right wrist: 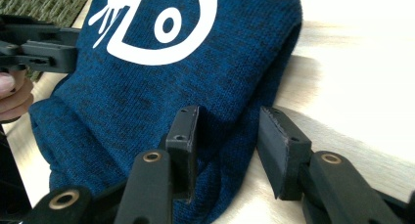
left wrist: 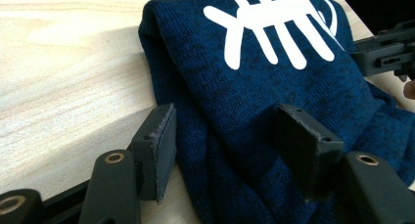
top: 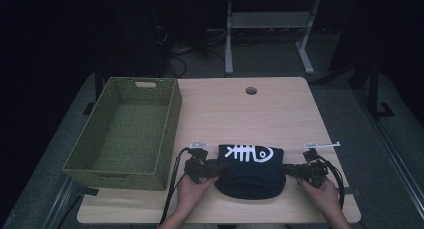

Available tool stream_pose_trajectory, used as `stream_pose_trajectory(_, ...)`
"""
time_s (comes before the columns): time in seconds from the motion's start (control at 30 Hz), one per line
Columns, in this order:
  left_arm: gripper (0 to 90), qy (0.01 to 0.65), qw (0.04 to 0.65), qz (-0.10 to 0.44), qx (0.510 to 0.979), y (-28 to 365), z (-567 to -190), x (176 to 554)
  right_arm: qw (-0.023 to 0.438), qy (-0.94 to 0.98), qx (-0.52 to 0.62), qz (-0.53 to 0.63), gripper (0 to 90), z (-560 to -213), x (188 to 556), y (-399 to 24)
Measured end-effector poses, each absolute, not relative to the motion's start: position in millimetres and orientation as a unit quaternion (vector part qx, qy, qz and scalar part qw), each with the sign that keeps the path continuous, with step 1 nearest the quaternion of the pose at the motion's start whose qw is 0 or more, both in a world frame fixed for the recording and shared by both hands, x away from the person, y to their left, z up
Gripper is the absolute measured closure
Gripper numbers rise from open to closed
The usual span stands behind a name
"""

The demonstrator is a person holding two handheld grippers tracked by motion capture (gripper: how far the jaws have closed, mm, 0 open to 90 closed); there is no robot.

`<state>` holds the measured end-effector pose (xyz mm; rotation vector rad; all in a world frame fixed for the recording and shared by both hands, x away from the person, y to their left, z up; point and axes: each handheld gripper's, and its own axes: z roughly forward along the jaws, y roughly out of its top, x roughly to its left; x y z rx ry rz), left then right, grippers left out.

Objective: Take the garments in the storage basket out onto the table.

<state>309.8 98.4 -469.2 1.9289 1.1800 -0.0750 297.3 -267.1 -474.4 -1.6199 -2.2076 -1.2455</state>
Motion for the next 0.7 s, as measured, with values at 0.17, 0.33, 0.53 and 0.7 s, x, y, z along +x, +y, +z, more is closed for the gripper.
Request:
stream_pose_trajectory(0.17, 46.4, 0.477, 0.429, -0.03, 0.767, 99, -471, 311, 0.072, -0.736, -0.53, -0.414, 65.0, -476, 298, -261)
stream_pose_trajectory(0.33, 59.3, 0.472, 0.434, -0.031, 0.767, 99, -472, 312, 0.066, -0.742, -0.524, -0.412, 73.9, -476, 297, -255)
stream_pose_trajectory(0.53, 75.3, 0.468, 0.443, -0.032, 0.764, 102, -469, 313, 0.066, -0.744, -0.518, -0.416, 80.5, -473, 297, -254)
stream_pose_trajectory(0.7, 78.5, 0.467, 0.445, -0.028, 0.763, 104, -464, 313, 0.073, -0.742, -0.514, -0.425, 81.5, -468, 297, -255)
